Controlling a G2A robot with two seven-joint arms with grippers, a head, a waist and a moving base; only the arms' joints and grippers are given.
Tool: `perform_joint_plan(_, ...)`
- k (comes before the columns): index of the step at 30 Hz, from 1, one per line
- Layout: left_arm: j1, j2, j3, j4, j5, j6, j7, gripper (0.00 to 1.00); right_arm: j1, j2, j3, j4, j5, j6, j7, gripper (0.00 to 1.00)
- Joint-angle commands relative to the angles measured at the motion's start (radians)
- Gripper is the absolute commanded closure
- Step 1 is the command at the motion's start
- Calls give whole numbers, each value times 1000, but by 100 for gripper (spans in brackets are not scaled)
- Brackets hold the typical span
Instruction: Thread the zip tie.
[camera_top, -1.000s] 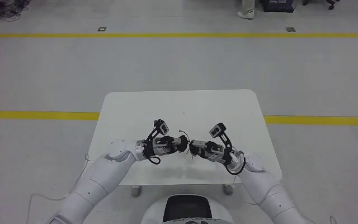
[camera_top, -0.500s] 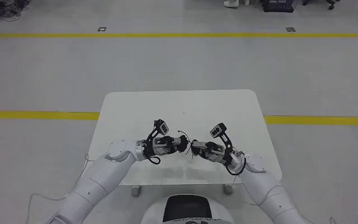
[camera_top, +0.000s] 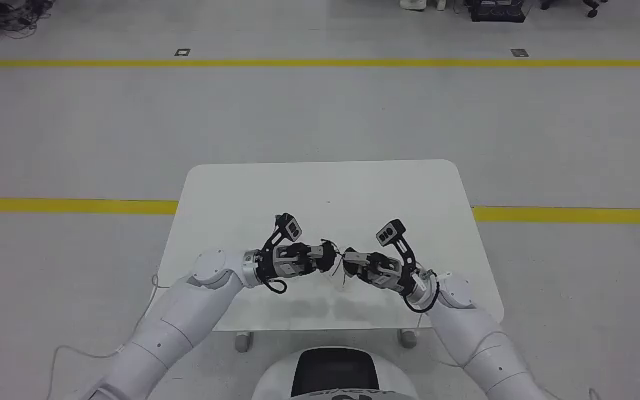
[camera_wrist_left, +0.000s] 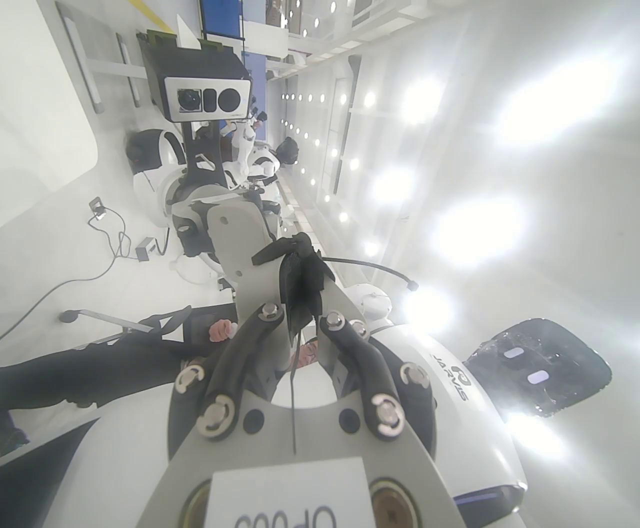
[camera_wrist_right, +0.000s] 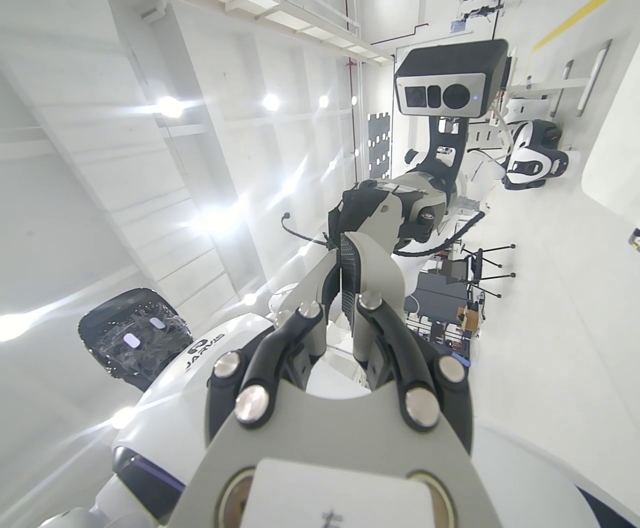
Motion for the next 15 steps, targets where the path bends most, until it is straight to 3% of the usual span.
perform_joint_plan(1,0,0,0,0,0,0,0,100,0,0,1,4,-6,0,-7,100)
perform_joint_plan(15,0,0,0,0,0,0,0,100,3,3,-3,16,-14,5,-28,100)
